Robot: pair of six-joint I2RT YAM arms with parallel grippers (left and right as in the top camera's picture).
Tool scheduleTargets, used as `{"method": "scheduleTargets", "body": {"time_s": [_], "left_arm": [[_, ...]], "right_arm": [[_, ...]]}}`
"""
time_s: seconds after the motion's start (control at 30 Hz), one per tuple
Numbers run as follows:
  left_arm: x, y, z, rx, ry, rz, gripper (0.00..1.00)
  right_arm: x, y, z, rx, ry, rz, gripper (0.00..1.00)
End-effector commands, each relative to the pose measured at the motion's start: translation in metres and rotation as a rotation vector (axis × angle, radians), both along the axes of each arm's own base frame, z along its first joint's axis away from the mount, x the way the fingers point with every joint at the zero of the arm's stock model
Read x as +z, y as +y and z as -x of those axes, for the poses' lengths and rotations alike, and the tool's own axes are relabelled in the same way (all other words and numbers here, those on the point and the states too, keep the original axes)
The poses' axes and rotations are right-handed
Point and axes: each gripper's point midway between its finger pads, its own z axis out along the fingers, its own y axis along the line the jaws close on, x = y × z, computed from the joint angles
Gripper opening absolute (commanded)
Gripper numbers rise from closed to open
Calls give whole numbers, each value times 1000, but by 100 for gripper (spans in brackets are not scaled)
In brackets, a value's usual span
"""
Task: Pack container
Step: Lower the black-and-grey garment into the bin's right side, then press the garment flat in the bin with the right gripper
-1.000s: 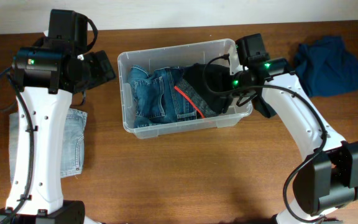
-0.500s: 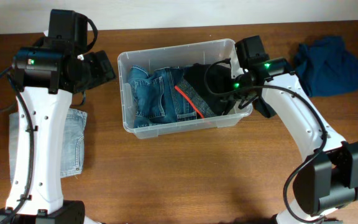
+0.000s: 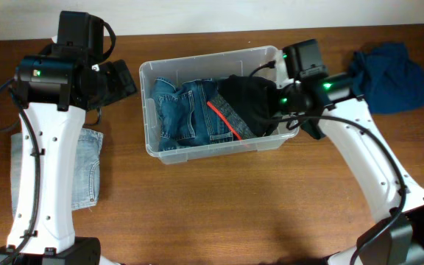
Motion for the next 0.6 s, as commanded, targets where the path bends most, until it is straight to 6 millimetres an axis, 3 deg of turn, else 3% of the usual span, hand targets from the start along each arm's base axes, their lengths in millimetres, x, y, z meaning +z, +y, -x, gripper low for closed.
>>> {"method": "scheduleTargets", "body": {"time_s": [0.0,0.17,0.4,0.57], "left_arm": [[-2,2,-1,-4,8,-6,99],[-2,2,-1,-4,8,-6,99],[-2,2,-1,-4,8,-6,99],[-2,2,-1,-4,8,-6,99]], "right_arm": [[10,3,-7,8,-87,126,4],[-4,7,-15,3,-93,203,4],[-54,4,-29,-56,1,218,4],[-89,13,-23,-20,98,218,4]]}}
